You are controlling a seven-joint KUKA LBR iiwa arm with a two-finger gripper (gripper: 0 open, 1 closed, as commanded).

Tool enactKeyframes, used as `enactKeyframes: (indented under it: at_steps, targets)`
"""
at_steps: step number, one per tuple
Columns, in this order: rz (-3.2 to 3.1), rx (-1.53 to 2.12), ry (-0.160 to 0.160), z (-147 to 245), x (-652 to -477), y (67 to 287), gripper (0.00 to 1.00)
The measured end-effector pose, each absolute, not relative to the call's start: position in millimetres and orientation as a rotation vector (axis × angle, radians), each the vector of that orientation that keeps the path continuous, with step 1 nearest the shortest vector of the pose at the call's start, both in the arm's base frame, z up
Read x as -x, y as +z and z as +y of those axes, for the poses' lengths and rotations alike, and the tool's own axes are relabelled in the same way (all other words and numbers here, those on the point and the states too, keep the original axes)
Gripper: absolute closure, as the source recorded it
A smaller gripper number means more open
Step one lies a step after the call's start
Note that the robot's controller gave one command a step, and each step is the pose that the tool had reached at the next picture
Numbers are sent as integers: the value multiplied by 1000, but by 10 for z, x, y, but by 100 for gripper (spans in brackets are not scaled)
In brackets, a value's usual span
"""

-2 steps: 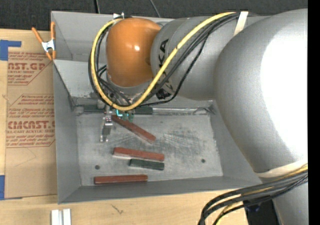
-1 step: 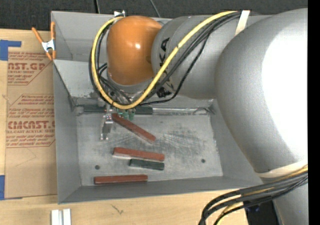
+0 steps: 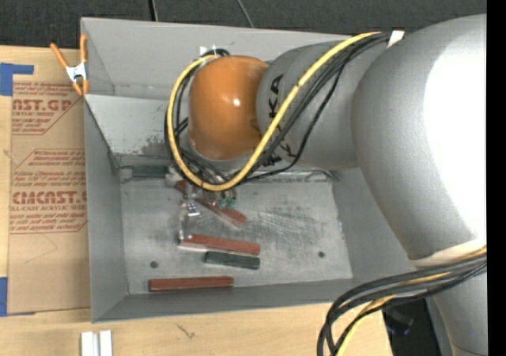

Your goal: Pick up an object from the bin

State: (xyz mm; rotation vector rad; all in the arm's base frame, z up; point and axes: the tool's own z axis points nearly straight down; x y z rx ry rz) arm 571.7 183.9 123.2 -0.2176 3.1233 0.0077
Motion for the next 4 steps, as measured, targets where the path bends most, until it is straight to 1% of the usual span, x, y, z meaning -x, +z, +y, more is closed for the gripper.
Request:
enactKeyframes:
  at_steps: [1, 2, 3, 4]
  targets:
    - [3095, 552, 1, 1361, -5551, 915, 0]
    - [3005, 857, 4, 1240, -5520, 772, 100]
    - [3005, 856, 4, 1239, -5520, 772, 100]
    - [3021, 825, 1, 1362, -5395, 2186, 100]
